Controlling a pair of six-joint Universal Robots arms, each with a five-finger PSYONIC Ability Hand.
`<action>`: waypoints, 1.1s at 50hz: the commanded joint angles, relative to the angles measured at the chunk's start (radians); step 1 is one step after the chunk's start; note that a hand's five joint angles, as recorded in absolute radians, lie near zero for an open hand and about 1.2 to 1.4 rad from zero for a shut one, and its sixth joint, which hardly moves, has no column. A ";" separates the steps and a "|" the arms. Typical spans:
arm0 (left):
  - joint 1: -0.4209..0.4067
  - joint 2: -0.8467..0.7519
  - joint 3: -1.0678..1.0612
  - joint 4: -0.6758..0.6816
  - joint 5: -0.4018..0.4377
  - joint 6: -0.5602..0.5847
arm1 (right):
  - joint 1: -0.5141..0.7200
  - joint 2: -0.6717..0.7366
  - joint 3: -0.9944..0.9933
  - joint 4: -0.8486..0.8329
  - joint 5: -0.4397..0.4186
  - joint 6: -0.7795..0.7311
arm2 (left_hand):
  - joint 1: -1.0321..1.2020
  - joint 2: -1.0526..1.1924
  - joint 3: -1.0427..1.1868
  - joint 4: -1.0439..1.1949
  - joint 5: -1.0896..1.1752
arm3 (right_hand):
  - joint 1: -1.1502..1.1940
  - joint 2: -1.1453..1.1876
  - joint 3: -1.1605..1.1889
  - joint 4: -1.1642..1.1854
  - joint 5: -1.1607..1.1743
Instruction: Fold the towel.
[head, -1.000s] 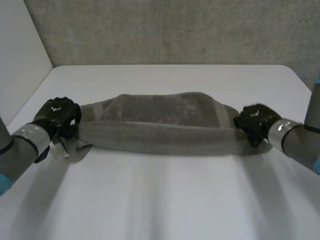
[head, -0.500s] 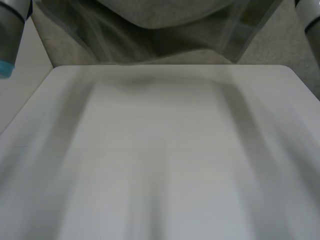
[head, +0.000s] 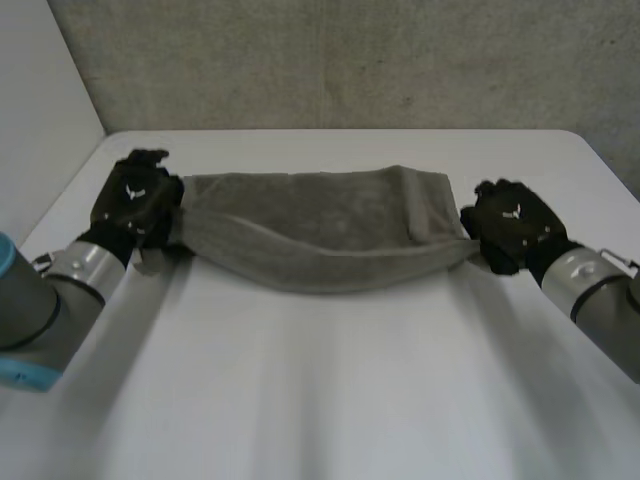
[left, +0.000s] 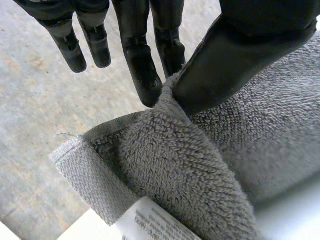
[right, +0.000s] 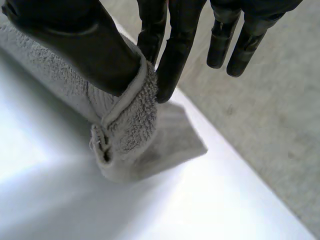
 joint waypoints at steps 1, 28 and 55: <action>0.007 0.081 -0.114 -0.013 -0.007 0.023 | -0.033 -0.093 0.054 0.052 0.006 -0.012 | 0.099 0.055 -0.058 -0.066 0.060 | 0.061 0.072 -0.053 -0.076 0.055; 0.022 0.038 -0.194 -0.208 -0.014 0.227 | -0.046 -0.083 0.076 0.076 -0.011 -0.009 | -0.543 -0.588 -0.058 -0.066 -0.582 | 0.061 0.072 -0.053 -0.076 0.055; 0.119 0.124 -0.213 -0.227 -0.011 0.220 | -0.089 -0.103 0.079 0.099 -0.008 -0.024 | 0.099 0.055 -0.058 -0.066 0.060 | 0.061 0.072 -0.053 -0.076 0.055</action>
